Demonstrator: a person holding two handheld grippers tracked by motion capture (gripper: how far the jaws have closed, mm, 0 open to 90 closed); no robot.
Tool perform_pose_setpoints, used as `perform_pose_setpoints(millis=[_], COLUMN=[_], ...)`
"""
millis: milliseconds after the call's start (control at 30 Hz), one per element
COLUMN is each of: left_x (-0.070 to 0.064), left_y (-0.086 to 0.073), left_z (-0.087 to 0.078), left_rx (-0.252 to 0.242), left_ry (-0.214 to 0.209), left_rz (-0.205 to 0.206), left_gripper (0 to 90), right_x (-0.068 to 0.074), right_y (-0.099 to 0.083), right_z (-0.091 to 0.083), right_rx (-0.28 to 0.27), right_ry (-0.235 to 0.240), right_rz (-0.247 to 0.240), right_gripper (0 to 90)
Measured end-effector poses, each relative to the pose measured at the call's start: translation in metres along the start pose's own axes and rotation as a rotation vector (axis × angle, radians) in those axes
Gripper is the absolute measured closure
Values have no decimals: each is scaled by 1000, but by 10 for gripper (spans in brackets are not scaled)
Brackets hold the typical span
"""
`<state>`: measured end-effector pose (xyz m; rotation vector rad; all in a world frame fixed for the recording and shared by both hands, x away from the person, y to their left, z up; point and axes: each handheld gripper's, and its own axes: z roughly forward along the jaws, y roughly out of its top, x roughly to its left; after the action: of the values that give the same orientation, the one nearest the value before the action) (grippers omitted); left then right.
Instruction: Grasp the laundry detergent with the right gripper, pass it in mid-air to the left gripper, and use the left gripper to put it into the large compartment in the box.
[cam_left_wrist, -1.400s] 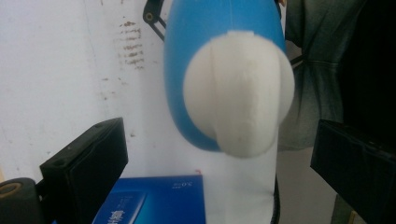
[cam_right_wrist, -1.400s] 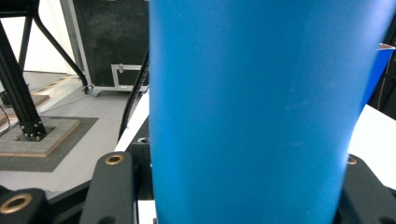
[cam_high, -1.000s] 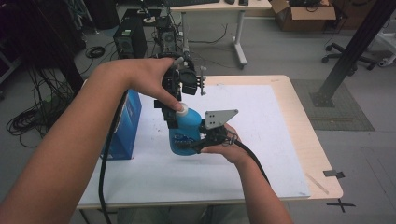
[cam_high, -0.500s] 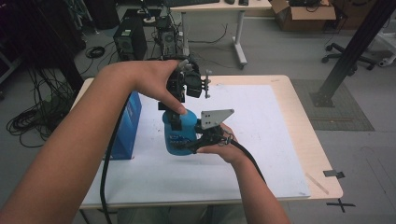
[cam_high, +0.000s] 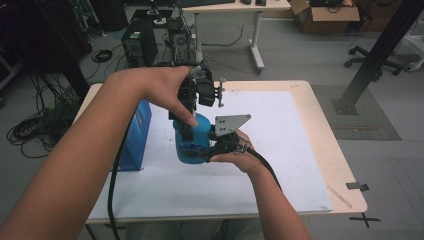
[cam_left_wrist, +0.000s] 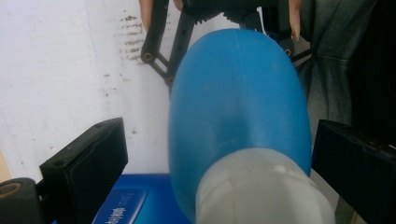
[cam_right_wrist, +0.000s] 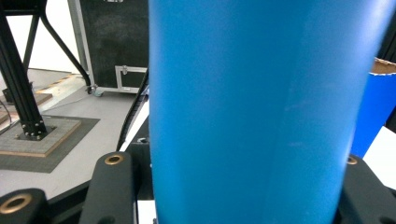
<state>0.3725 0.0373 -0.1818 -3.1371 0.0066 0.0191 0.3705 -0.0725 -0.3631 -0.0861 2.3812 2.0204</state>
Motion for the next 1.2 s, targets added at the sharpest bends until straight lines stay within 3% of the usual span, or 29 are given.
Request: perform_pose_setpoints(millis=[700,1200], left_x=[-2,-5], left_y=[2,1], left_z=[8,5], left_rx=[5,5], left_ry=[-4,26], left_rz=[13,28], left_gripper=[53,158], right_x=[-1,-1], right_y=[3,4], right_z=[-2,-1], right_rx=[4,0], right_ry=[-16,-19], right_rz=[-6,-10], right_gripper=[445,445])
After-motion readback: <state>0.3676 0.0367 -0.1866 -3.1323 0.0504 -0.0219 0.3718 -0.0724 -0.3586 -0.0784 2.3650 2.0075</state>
